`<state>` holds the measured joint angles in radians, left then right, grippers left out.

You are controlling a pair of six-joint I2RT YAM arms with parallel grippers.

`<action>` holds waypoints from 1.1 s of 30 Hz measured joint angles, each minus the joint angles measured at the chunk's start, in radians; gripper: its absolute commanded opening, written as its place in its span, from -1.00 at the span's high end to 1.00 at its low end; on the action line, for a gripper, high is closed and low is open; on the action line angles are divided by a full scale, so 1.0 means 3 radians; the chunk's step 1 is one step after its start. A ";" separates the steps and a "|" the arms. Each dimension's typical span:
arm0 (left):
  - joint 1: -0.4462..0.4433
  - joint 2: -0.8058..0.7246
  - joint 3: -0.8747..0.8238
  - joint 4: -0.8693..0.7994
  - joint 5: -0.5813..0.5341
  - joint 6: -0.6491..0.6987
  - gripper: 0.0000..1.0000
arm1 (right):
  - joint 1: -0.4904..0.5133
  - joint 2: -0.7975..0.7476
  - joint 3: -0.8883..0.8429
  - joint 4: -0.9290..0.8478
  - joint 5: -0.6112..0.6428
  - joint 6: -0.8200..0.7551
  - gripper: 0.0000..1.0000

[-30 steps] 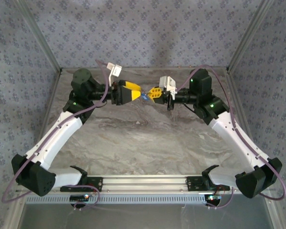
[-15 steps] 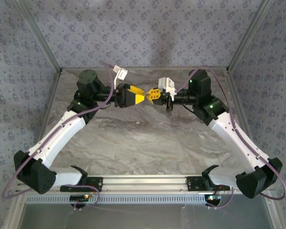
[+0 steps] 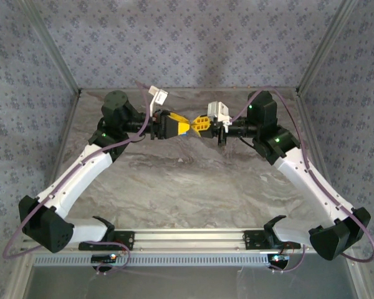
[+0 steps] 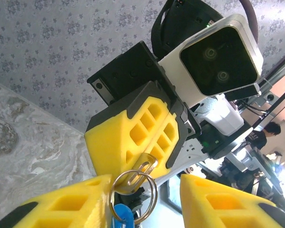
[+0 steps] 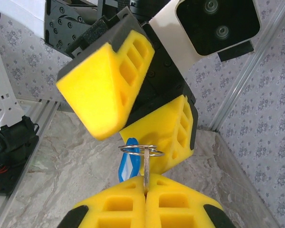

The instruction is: Remove the keys from the keyring

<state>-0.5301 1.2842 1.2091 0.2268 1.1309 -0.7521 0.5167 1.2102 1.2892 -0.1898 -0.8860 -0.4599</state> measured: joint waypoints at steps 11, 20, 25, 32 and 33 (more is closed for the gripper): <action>0.0000 0.0003 0.0000 -0.0052 -0.0048 0.0037 0.51 | 0.0006 -0.0018 0.0013 -0.0004 0.0000 -0.0001 1.00; 0.0022 0.0003 0.0000 -0.0080 -0.0067 0.0102 0.77 | 0.0006 -0.0020 0.0013 -0.0013 0.0047 0.0000 1.00; 0.0022 0.0003 0.0000 -0.0088 -0.0084 0.0125 0.77 | 0.0006 -0.0022 0.0013 -0.0011 0.0069 0.0000 1.00; 0.0020 0.0001 -0.0003 -0.0108 -0.0106 0.0130 0.24 | 0.0032 -0.0033 0.0013 0.0010 0.0154 -0.0001 1.00; 0.0020 -0.0003 -0.0004 -0.0116 -0.0106 0.0131 0.20 | 0.0032 -0.0033 0.0013 0.0018 0.0174 -0.0001 1.00</action>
<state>-0.5240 1.2835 1.2079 0.1921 1.0992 -0.7128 0.5262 1.2003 1.2930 -0.1844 -0.8337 -0.4603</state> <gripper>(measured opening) 0.363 0.051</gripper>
